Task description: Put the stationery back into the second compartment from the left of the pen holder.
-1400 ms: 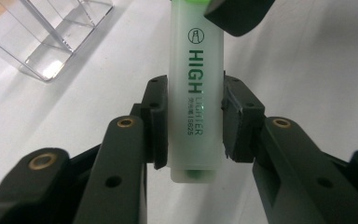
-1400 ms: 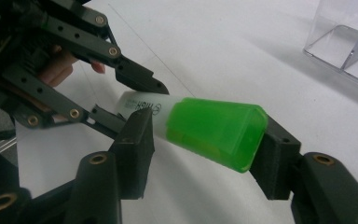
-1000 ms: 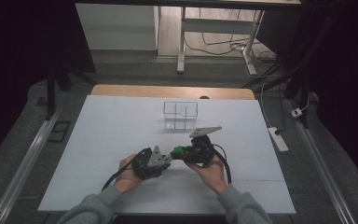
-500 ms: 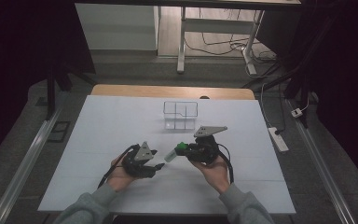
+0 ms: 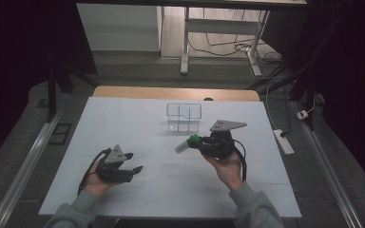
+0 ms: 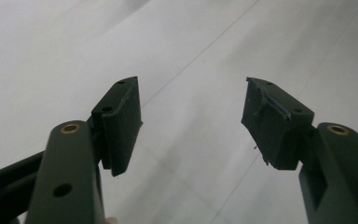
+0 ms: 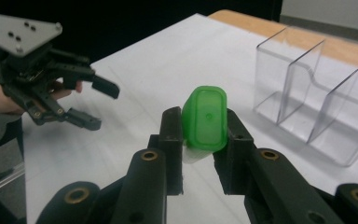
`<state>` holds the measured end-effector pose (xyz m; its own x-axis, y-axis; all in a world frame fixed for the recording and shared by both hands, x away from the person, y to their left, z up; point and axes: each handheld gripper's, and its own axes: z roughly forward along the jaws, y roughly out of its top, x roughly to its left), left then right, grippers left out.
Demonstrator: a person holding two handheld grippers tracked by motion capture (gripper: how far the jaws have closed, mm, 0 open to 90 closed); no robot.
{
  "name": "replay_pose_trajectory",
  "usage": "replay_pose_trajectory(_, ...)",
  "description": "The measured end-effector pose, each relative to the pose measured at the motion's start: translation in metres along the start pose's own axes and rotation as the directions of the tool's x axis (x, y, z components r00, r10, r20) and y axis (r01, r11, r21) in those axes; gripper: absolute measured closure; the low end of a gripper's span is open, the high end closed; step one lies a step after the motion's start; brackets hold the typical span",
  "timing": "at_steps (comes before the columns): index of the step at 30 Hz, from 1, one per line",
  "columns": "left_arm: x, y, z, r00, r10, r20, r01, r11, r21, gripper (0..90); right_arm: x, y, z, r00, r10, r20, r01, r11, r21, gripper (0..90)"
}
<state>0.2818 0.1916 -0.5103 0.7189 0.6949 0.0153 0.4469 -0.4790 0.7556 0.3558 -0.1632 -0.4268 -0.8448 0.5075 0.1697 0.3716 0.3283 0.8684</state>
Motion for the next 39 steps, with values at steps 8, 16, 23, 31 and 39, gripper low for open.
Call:
replay_pose_trajectory(8, 0.011, -0.019, -0.013, 0.9995, -0.025, -0.017, 0.026, 0.9996, 0.014, 35.6, -0.009, 0.024, -0.003, 0.9992, -0.009, 0.039, 0.01, 0.999, -0.033, 74.1)
replay_pose_trajectory(16, 0.019, -0.03, -0.018, 0.9982, -0.054, -0.027, 0.054, 0.9984, 0.017, 35.2, -0.031, 0.055, 0.003, 0.994, 0.005, 0.109, 0.002, 0.998, -0.064, 74.1)
replay_pose_trajectory(23, 0.019, -0.03, -0.017, 0.9985, -0.048, -0.027, 0.049, 0.9985, 0.024, 35.1, -0.05, 0.068, 0.015, 0.9838, 0.013, 0.179, -0.004, 0.999, -0.054, 74.1)
replay_pose_trajectory(31, 0.02, -0.031, -0.014, 0.9988, -0.042, -0.024, 0.043, 0.9981, 0.043, 34.6, -0.076, 0.075, 0.034, 0.9683, 0.052, 0.244, -0.041, 0.998, -0.048, 74.0)
replay_pose_trajectory(39, 0.021, -0.032, -0.013, 0.9987, -0.045, -0.023, 0.046, 0.9978, 0.047, 34.6, -0.09, 0.068, 0.052, 0.9612, 0.064, 0.268, -0.065, 0.998, -0.006, 73.9)
